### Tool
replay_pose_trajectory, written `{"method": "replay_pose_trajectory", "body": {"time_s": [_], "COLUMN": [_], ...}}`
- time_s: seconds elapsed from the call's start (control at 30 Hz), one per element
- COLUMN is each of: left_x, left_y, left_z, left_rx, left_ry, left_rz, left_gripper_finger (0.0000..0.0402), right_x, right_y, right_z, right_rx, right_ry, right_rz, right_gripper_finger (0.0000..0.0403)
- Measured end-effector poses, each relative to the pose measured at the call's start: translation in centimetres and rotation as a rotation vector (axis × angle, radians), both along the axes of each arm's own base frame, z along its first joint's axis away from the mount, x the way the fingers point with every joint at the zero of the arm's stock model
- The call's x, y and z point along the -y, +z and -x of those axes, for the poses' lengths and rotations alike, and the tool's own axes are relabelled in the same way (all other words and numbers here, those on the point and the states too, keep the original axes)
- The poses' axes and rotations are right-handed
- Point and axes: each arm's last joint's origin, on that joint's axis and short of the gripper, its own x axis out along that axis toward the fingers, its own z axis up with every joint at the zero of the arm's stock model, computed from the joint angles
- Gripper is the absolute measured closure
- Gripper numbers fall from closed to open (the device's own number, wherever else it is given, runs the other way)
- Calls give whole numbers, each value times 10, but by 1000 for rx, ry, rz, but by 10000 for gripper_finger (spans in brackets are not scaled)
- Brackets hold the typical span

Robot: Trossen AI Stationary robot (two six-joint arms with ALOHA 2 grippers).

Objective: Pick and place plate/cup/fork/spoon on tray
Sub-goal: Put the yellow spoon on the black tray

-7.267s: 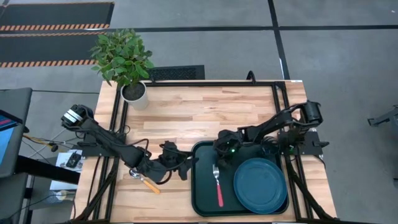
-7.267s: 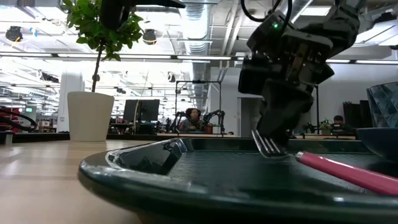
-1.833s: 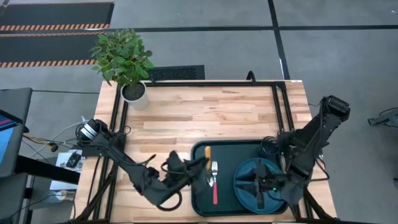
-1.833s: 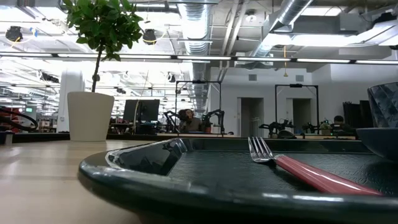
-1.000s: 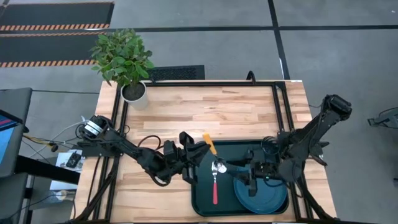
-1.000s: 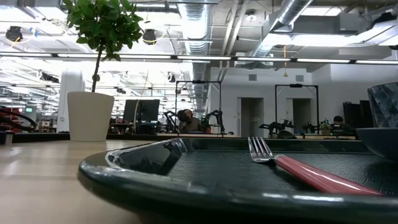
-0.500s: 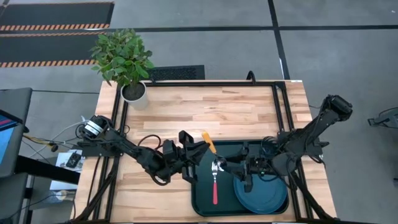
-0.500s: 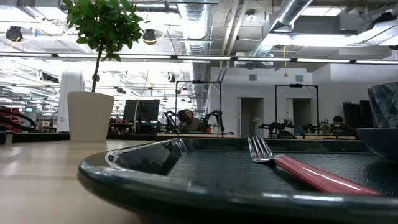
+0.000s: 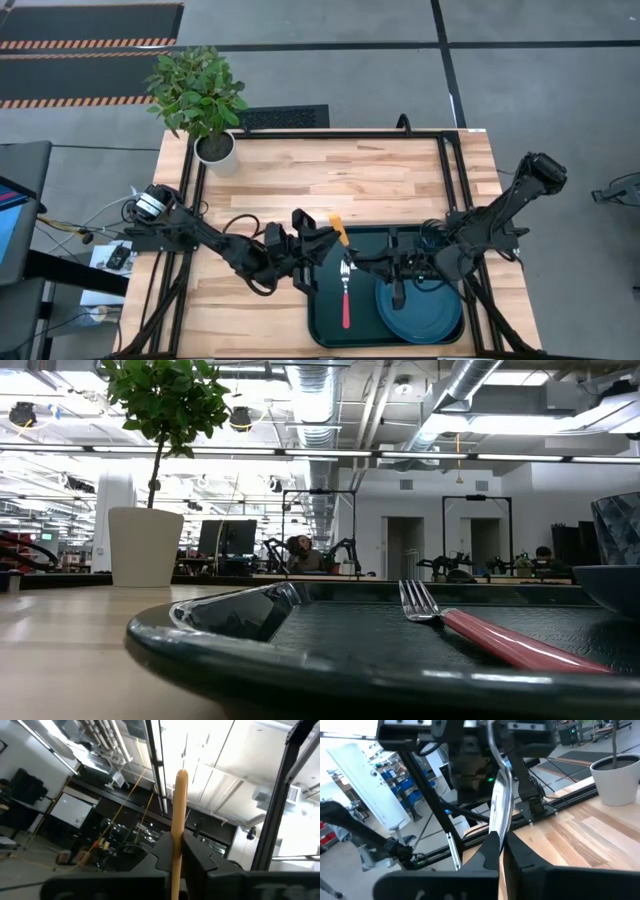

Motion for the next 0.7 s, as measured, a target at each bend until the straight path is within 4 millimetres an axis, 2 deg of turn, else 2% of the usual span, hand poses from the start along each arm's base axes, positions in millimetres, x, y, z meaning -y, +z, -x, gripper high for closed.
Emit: {"method": "replay_pose_trajectory", "body": {"time_s": [0.1, 0.2, 0.4, 0.53, 0.7], "left_x": [2, 7, 22, 40, 68], "left_y": [-1, -4, -11, -18, -16], "left_z": [-1, 0, 8, 19, 47], "left_rx": [-28, -76, -228, -432, -590], "left_ry": [-7, 25, 191, 337, 428], "left_rz": [-4, -3, 11, 3, 2], "left_gripper_finger": [366, 323, 238, 212, 208], "right_x": [1, 8, 31, 66, 98], "right_y": [0, 8, 30, 39, 49], "right_z": [1, 9, 41, 69, 84], "right_rx": [-12, -7, -51, -280, -564], "right_ry": [2, 6, 51, 101, 90], "right_rz": [12, 15, 64, 77, 107], "right_gripper_finger": [397, 399, 402, 402, 402]}}
